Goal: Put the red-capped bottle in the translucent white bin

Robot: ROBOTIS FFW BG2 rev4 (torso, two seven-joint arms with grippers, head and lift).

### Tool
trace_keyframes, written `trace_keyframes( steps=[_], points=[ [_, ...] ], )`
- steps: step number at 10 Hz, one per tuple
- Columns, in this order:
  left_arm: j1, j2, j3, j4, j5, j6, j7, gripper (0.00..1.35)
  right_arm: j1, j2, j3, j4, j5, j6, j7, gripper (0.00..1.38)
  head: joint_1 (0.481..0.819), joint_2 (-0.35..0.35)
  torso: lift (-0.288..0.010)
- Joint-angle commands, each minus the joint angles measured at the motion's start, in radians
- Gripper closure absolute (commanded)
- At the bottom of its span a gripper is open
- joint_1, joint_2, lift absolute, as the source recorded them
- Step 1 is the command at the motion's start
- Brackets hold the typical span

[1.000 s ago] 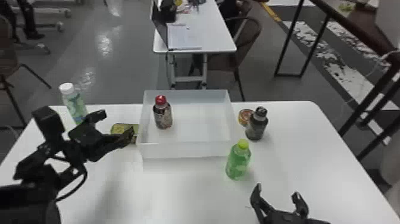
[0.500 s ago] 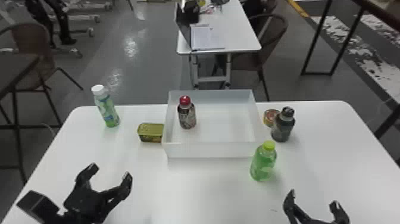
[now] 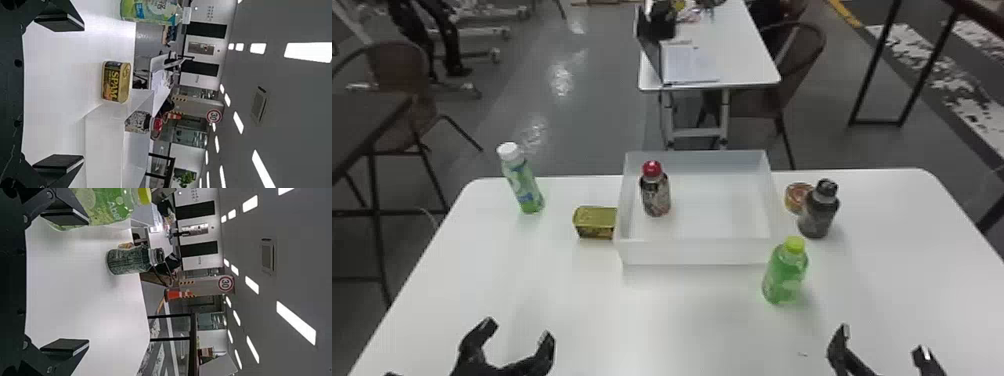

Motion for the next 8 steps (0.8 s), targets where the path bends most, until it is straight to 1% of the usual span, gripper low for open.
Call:
trace_keyframes(
  steps=[1,3,5,8],
  points=[
    [-0.006,-0.004,-0.018,0.011,0.015,-0.005,0.000,0.12,0.006,0.000,0.000,-0.004,0.013,0.001,0.001,0.19,0.695,0.083,-0.075],
    [-0.006,-0.004,-0.020,0.011,0.029,-0.002,0.001,0.12,0.011,-0.003,0.002,-0.010,0.014,0.010,0.001,0.19,0.695,0.076,-0.075],
    [-0.012,-0.004,-0.024,0.009,0.039,0.009,0.001,0.12,0.009,0.003,0.002,-0.007,0.019,0.010,0.001,0.19,0.695,0.076,-0.075],
    [-0.023,-0.004,-0.032,0.012,0.044,0.022,0.001,0.12,0.003,0.001,0.002,0.001,0.014,0.010,0.001,0.19,0.695,0.072,-0.075]
  ],
)
